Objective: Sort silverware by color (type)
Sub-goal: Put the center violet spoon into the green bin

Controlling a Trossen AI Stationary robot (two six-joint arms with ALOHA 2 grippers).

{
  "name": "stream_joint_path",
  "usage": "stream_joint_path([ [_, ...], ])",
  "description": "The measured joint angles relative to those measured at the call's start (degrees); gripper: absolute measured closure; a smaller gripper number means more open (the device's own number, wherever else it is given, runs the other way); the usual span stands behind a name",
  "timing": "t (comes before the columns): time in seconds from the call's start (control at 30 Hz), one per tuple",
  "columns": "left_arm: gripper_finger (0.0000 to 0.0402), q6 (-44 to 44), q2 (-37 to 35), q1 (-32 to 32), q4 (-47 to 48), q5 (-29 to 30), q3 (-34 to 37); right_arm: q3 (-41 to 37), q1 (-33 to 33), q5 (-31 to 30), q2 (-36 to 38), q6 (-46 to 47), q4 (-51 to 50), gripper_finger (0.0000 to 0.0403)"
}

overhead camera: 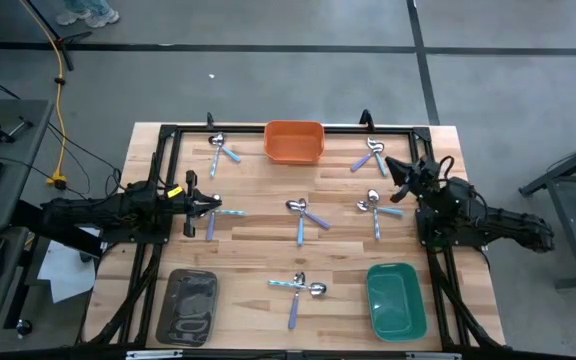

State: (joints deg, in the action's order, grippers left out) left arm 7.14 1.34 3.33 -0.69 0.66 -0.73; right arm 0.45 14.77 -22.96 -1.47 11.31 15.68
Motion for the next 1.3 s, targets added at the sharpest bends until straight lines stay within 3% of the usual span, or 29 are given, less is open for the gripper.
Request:
stream_joint_path([
  [0.17,0.0383,0.0,0.0,0.0,0.0,0.0,0.0,1.2,1.4,8.1,-2.1,-2.4,4.0,0.0402],
  [0.3,0.0383,0.0,0.0,0.0,0.0,0.0,0.0,2.9,0.7,8.0,-8.8,-2.7,3.5,0.0402],
  [0.57,0.0383,0.0,0.0,0.0,0.0,0.0,0.0,8.3,-4.2,4.2,-30.9,-2.6,7.2,0.0402],
  [0.93,0.0383,0.0,0.0,0.0,0.0,0.0,0.0,21.8,-11.2,1.5,-56.4,-2.2,8.0,0.0402],
  [1.3,0.0383,0.0,0.0,0.0,0.0,0.0,0.0,36.9,-15.2,1.4,-73.9,5.9,-3.1,0.0402],
])
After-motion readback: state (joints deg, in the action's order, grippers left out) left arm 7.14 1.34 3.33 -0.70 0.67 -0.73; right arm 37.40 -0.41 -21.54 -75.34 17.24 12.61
